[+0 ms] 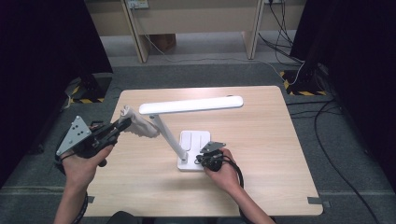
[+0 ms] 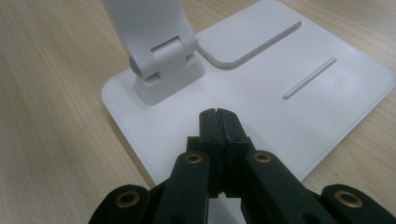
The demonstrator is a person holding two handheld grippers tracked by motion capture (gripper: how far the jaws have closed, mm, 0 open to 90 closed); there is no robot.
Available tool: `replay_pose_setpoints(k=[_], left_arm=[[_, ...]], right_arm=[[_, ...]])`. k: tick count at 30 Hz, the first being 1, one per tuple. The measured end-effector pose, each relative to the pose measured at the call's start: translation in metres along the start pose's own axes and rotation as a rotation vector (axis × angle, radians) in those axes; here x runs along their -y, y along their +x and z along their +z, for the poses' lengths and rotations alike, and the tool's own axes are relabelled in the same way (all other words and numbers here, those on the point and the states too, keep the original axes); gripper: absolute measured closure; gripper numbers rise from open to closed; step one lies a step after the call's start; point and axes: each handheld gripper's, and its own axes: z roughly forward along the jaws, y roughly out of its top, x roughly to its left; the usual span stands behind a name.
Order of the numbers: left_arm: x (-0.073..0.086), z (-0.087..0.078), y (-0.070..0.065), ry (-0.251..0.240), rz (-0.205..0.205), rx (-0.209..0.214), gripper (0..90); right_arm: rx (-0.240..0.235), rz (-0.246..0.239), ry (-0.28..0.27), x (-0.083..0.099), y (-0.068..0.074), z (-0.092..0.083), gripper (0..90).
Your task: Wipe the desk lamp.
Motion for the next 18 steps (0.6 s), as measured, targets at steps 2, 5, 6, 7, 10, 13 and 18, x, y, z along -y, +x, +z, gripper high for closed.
replay_pose_setpoints(k=[2,5,6,7,10,13,18], left_arm=[[-0.002,0.002,0.001,-0.009,0.0,-0.013,85.2],[-0.004,0.006,0.004,-0.019,-0.002,-0.029,85.2],[-0.005,0.008,0.004,-0.022,-0.008,-0.035,85.2],[-0.005,0.009,0.005,-0.022,-0.008,-0.04,85.2],[-0.007,0.014,0.007,-0.033,-0.016,-0.052,85.2],[-0.01,0.017,0.006,-0.042,-0.012,-0.057,85.2],[-0.014,0.024,0.003,-0.058,0.003,-0.064,85.2]], right_arm=[[-0.004,0.01,0.0,0.0,0.0,0.0,90.0],[-0.002,0.006,-0.004,0.001,0.0,0.0,90.0],[-0.002,0.004,-0.006,0.001,0.0,0.0,90.0],[-0.002,0.006,-0.008,0.001,0.0,0.0,90.0],[-0.006,0.006,-0.014,0.002,-0.001,0.0,90.0],[-0.008,0.01,-0.017,0.003,-0.001,0.0,90.0],[-0.006,0.008,-0.021,0.003,-0.001,0.001,90.0]])
